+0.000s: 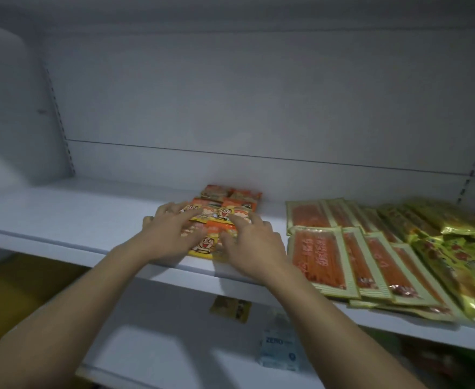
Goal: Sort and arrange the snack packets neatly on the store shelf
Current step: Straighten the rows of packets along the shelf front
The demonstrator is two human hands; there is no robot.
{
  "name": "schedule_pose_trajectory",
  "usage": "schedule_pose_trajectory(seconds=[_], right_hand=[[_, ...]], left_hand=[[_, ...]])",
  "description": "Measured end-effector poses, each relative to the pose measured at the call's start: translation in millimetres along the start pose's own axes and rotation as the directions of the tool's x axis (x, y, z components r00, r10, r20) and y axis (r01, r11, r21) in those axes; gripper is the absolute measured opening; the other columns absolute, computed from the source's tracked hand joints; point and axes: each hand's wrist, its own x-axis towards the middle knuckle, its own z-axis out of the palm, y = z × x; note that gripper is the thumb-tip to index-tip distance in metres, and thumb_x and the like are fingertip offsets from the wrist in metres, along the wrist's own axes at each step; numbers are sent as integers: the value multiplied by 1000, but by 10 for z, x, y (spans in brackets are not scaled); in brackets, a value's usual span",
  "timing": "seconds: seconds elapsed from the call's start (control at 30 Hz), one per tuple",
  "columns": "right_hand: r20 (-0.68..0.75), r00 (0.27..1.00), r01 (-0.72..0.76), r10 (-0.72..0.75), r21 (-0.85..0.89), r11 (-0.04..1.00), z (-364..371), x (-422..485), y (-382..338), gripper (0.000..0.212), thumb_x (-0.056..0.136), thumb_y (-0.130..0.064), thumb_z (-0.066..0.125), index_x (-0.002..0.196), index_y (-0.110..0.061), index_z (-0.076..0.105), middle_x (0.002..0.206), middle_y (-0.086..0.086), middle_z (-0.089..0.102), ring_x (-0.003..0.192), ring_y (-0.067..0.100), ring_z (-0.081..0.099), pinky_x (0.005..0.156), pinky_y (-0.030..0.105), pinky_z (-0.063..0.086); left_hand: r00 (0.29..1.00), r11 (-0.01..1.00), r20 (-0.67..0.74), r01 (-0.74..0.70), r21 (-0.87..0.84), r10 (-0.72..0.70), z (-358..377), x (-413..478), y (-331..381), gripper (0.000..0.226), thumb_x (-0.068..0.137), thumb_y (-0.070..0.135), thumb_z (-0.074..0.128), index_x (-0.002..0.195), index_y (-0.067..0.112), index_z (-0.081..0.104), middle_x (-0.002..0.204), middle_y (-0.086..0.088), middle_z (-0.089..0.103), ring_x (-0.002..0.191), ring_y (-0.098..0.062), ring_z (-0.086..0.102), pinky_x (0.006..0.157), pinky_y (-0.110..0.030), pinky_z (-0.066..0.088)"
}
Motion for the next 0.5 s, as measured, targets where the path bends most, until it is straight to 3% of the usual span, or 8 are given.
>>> schedule_pose_trajectory(seconds=[0.17,0.27,0.37,0.5], right_hand=[[77,990,-122,121,6,993,183,316,-166,61,100,-55,30,156,-35,17,165,10,5,147,42,13,114,57,18],[108,966,-240,234,46,970,267,489,-282,61,100,-55,28,157,-37,12,166,9,-3,147,46,10,116,59,13],[118,947,-303,300,11,953,334,593,-358,61,101,-54,29,157,-37,12,166,7,-5,146,46,14,116,58,14],[117,939,-319,324,-67,946,400,664,-383,57,103,-45,29,157,-36,12,166,5,-4,145,43,20,116,56,15]], left_hand=[[993,986,87,-63,-156,77,27,220,-414,63,94,67,37,152,48,20,165,9,10,152,-19,2,120,-53,13],[982,968,163,-57,-243,99,0,433,-537,72,84,80,34,149,54,21,166,4,8,151,-24,10,120,-53,17],[965,964,216,-89,-249,145,12,659,-573,82,75,88,27,150,56,15,166,5,2,151,-28,14,118,-58,18],[950,965,208,-200,-171,234,147,831,-577,66,87,81,23,149,58,13,165,15,1,149,-29,16,116,-58,13]])
